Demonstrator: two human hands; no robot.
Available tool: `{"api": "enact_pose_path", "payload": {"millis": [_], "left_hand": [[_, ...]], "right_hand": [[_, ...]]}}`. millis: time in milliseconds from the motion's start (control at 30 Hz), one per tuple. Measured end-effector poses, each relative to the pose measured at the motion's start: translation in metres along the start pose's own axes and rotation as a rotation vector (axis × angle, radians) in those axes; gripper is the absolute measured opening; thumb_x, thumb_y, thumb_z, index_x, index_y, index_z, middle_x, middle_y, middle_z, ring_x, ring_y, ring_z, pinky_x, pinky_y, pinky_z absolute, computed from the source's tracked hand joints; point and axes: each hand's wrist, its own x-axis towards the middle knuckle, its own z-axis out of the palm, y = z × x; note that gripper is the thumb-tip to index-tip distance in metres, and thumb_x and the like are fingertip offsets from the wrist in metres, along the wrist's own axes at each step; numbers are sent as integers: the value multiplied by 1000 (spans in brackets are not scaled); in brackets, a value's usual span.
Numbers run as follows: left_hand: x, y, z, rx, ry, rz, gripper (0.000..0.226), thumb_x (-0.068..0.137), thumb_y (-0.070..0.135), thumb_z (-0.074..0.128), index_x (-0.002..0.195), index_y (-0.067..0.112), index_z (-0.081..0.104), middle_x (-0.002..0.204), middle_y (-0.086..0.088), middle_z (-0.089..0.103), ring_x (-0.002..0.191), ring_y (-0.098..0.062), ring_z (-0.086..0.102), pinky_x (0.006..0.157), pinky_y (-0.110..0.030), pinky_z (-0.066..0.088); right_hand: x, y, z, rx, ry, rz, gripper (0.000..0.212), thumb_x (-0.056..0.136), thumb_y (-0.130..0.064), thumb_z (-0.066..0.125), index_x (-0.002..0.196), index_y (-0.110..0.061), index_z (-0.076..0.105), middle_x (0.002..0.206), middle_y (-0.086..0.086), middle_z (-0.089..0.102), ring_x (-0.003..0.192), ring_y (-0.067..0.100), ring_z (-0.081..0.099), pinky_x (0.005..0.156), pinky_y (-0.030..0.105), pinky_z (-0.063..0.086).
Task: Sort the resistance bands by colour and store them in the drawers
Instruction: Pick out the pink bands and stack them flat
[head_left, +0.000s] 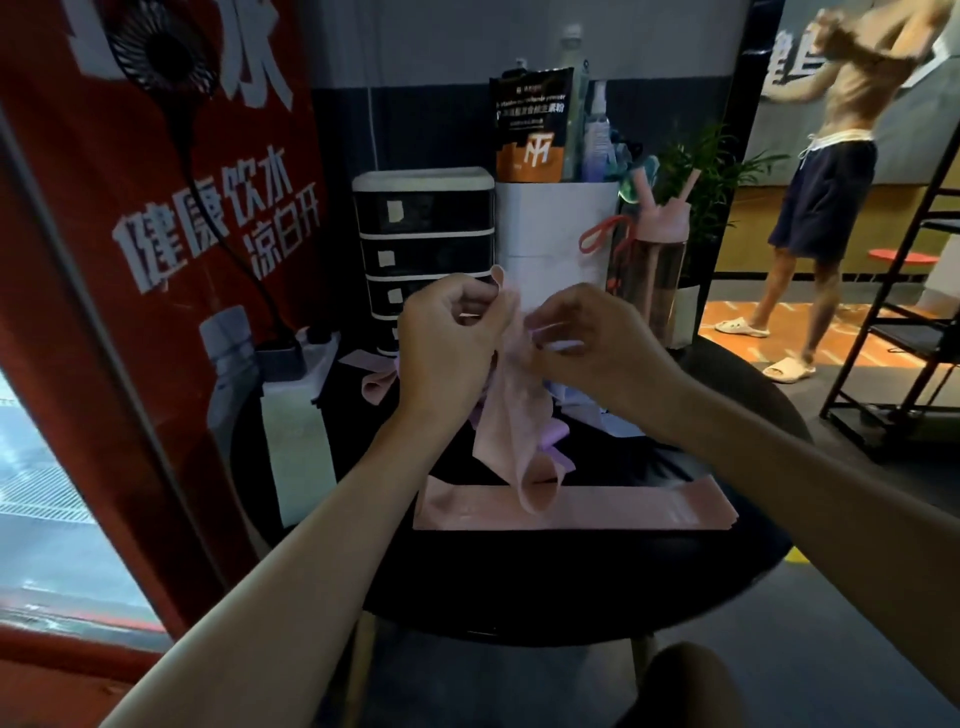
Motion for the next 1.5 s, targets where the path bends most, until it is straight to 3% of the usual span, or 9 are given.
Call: {"api": "enact_pose_path", "payload": {"millis": [267, 467, 567, 633, 767, 900, 1167, 1367, 1500], "left_hand": [[-1, -3, 1, -50, -118, -17, 13, 89, 14, 75, 86, 2, 77, 71, -2, 72, 62, -7, 65, 59, -21, 48], [-6, -4, 2, -94, -186, -45, 12, 93, 16, 70, 89, 9, 78, 68, 13, 70, 63, 3, 62, 59, -15, 46], [-5, -2, 0, -75, -192, -24, 9, 92, 10, 69, 91, 16, 76, 78, 7, 73, 71, 1, 66, 65, -14, 49], [-1, -5, -3, -2, -151, -29, 9, 92, 7, 68, 90, 10, 76, 81, -1, 74, 73, -4, 67, 68, -16, 51], [12, -19, -16, 213, -152, -70, 15, 93, 5, 61, 93, 9, 76, 83, 4, 72, 81, -8, 68, 74, -21, 53], [12, -23, -21, 368, -206, -100, 17, 94, 6, 57, 98, 12, 73, 87, 7, 67, 84, -9, 63, 75, -21, 47], [-7, -13, -16, 178, -518, 146, 28, 83, 10, 79, 109, 14, 71, 111, -1, 63, 98, -3, 59, 78, -14, 45], [0, -9, -15, 190, -391, 263, 18, 89, 9, 68, 105, 16, 73, 98, 0, 69, 87, -13, 64, 75, -30, 53], [5, -3, -14, 188, -352, 236, 13, 95, 17, 62, 101, 13, 73, 90, 0, 72, 83, -16, 66, 76, -41, 53]], "right_hand": [[-11, 2, 16, -168, 8, -16, 22, 80, -14, 78, 96, -16, 64, 90, -12, 64, 86, 6, 67, 77, 25, 58], [-11, 5, 17, -203, 10, -44, 7, 83, -1, 64, 81, 5, 66, 74, 18, 66, 69, 29, 62, 64, 36, 51], [-12, 9, 15, -151, 44, -7, 19, 89, 1, 56, 74, 13, 61, 70, 32, 55, 58, 19, 44, 53, 27, 37], [-14, 9, 12, -84, 79, 31, 22, 93, -4, 55, 78, 9, 65, 75, 28, 57, 60, 13, 46, 54, 23, 38], [-11, 9, 0, 93, 148, 124, 15, 95, -9, 58, 89, -16, 71, 69, -9, 67, 60, -2, 61, 54, 14, 48], [-4, 12, -7, 125, 237, 178, 8, 90, -9, 67, 91, -16, 63, 86, 5, 67, 70, 11, 63, 58, 24, 51], [-1, 6, -5, 236, 177, 205, 15, 91, 0, 61, 102, -6, 70, 96, 7, 72, 90, 18, 71, 80, 30, 59], [0, 0, -9, 383, 66, 201, 17, 90, 0, 63, 105, -7, 67, 103, 14, 73, 100, 26, 70, 92, 39, 56], [2, -4, -11, 93, 81, 84, 12, 89, -5, 67, 97, -14, 70, 96, 15, 70, 82, 19, 68, 79, 25, 57]]}}
